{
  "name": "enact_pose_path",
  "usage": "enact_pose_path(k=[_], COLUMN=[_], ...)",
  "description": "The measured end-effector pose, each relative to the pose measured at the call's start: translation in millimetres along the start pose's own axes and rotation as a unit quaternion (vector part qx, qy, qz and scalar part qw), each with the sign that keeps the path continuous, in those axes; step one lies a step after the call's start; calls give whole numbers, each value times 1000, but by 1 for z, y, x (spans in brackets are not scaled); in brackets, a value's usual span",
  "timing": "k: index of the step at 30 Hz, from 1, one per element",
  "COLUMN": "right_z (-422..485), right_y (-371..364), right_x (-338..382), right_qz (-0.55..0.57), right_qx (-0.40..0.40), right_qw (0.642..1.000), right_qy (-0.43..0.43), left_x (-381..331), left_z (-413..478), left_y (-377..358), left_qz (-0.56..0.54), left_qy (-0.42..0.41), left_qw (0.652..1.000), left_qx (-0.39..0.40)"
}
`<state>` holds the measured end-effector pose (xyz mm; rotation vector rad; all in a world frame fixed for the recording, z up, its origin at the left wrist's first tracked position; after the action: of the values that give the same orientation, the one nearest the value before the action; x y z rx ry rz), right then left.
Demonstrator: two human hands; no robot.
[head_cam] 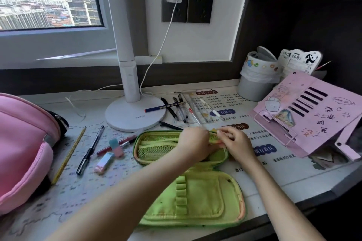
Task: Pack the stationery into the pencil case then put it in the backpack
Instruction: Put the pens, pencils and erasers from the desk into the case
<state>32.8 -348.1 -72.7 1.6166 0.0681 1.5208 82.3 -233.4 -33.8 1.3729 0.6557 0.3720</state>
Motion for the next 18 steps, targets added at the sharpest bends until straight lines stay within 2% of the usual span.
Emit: enact_pose_path(k=[3, 6, 9, 12, 18], right_z=[2, 2, 2, 2, 1], right_y=[-3, -4, -5, -5, -5], right_x=[-3, 0, 1, -2, -1], right_qz=[-23, -66, -74, -52, -46], right_qx=[24, 31, 35, 32, 32], right_qw=[999, 997, 996, 998, 998], right_qy=[2, 19, 20, 10, 1], left_x=[-2, -3, -12, -15, -16], left_z=[13, 18, 14, 5, 10], left_y=[-9, -13, -17, -15, -13], left_qz=[-4, 12, 58, 55, 93], left_qy=[30, 26, -26, -68, -50], left_qw=[998, 995, 994, 994, 990], left_qx=[50, 94, 84, 62, 93])
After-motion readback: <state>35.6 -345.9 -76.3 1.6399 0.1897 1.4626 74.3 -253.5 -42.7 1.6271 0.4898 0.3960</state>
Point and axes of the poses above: each hand's wrist, its own z-axis towards the middle knuckle, its own y-axis out of the back of the hand, x = y × z, the point moved 8 cm from there along z, towards the middle knuckle, and after that the axes turned 8 degrees about -z, right-handed, at the moved point
